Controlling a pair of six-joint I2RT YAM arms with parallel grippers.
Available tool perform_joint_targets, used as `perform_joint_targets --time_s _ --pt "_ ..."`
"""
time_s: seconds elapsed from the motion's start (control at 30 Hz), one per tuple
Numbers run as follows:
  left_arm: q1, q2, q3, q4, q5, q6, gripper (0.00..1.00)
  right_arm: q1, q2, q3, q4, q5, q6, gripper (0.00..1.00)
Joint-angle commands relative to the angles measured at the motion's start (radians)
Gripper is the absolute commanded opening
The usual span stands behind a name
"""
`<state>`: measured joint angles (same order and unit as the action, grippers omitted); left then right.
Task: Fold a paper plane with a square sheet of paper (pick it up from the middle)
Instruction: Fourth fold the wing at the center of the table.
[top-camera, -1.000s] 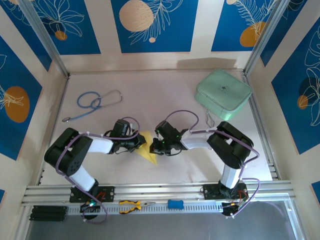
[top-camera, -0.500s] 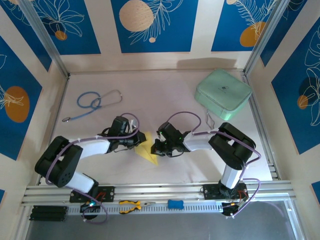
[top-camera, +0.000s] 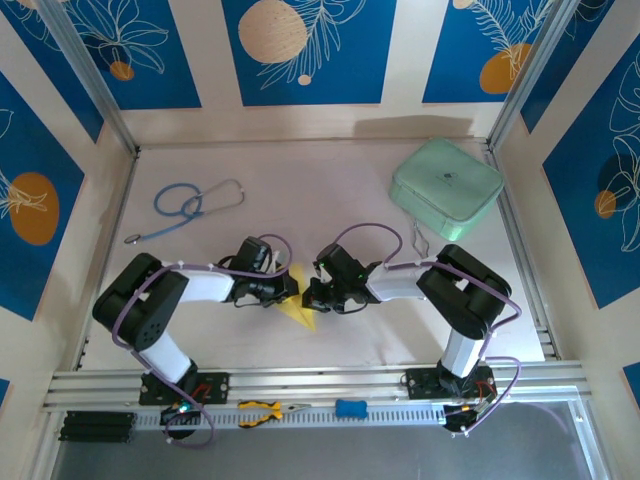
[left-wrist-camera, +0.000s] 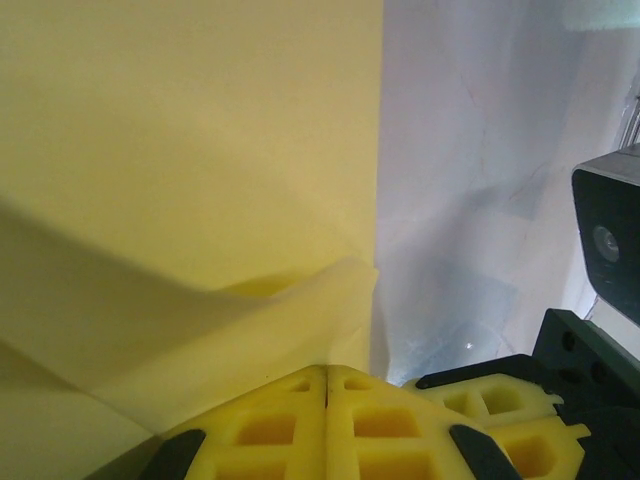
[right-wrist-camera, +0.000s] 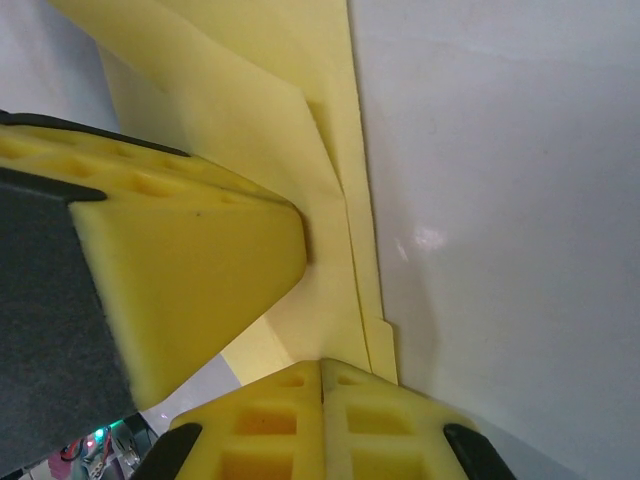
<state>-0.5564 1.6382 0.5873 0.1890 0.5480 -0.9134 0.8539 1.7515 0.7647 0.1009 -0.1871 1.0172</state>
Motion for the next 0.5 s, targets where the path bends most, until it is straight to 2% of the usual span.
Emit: perform_joint_targets --time_s 0.0,0.47 --pt "0.032 0.035 0.020 -0.048 -0.055 0.048 0.01 0.015 0.066 -0.027 -0.173 0.048 -0.020 0.02" --pt "0.121 0.069 0.027 0.054 0.025 0.065 0.04 0.023 0.072 -0.025 -0.194 0.061 -0.027 0.01"
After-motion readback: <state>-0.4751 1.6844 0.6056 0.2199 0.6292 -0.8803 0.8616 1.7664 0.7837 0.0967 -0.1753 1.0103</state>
